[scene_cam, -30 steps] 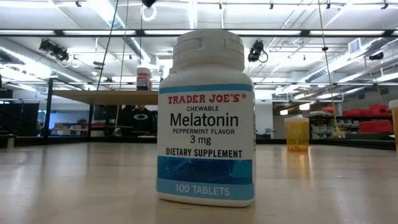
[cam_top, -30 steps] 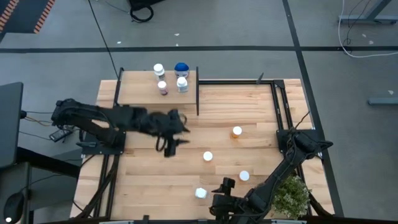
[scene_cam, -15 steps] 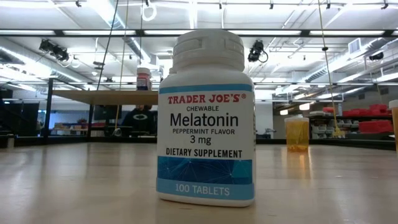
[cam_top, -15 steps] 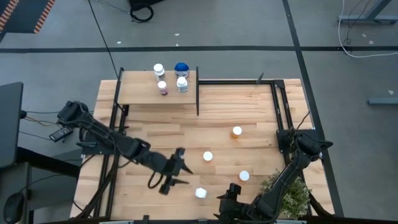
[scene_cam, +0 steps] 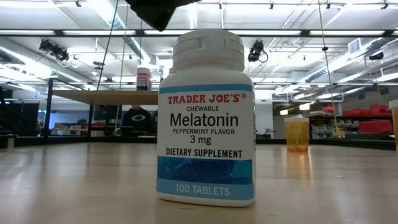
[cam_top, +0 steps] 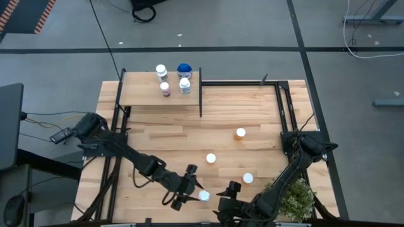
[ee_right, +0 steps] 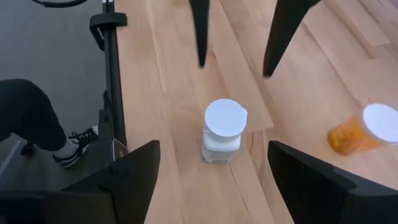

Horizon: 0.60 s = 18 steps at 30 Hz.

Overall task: Pick and place medicine bottles onto shelf by color
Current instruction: Put the light blue pill bottle on the shelf

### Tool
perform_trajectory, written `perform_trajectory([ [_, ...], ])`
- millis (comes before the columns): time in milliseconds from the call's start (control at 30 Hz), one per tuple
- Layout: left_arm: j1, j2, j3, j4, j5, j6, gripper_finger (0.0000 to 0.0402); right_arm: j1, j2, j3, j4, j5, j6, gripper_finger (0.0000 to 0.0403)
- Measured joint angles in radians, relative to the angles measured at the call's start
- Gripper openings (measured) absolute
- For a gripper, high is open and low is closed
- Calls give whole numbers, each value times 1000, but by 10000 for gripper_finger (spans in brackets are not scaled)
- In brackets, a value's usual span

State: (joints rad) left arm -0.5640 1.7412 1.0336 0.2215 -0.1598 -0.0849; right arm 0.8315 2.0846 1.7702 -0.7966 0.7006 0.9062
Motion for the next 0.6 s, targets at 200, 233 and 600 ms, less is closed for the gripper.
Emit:
perform_trajectory([
  [200, 6, 58, 37, -2, 2, -4, 256, 3, 0, 0, 0, -2, -1, 306],
  [233, 7, 61, 41, -3, 2, -7, 261, 3, 0, 0, 0, -2, -1, 306],
  [600, 7, 177, 105, -69, -1, -15, 298, 3, 0, 0, 0, -2, -1, 306],
])
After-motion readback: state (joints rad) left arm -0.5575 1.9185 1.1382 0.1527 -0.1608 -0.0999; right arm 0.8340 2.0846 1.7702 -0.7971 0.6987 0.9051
